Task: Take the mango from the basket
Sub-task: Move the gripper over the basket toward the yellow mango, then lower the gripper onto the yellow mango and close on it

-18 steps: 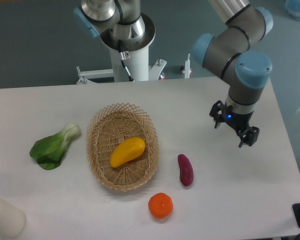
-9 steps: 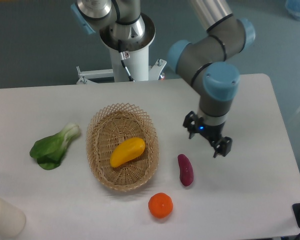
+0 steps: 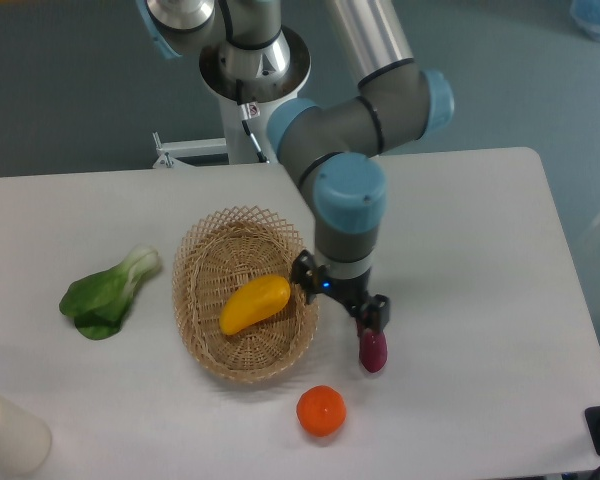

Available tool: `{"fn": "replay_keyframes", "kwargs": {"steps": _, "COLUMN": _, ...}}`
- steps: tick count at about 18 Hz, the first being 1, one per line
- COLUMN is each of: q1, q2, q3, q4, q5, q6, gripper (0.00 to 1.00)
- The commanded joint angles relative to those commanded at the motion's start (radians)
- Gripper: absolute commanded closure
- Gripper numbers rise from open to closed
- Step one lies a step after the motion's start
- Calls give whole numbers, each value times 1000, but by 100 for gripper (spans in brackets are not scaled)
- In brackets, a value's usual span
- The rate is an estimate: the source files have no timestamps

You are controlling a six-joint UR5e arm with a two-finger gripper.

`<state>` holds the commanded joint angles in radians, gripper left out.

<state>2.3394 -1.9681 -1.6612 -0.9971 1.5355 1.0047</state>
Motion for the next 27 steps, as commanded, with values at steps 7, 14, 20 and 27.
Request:
{"fn": "replay_keyframes", "kwargs": {"steps": 7, "q1": -88, "q2": 3, "q3": -51, "q4": 2, "q5": -3, "q6": 12, "gripper": 0}}
{"fn": "replay_keyframes", "kwargs": {"steps": 14, "q1": -104, "q2": 8, "q3": -115, "q4": 3, "q5": 6, "q6": 11, "gripper": 0}}
{"fn": "replay_keyframes", "kwargs": {"steps": 20, "q1": -115, "q2": -5, "q3": -127, "q4": 5, "q5": 11, "q6": 2, "gripper": 0}}
{"fn": "replay_keyframes", "kwargs": {"steps": 27, "q1": -129, "q2": -6, "q3": -169, "q4": 28, "q5": 14, "q6": -20, "gripper": 0}}
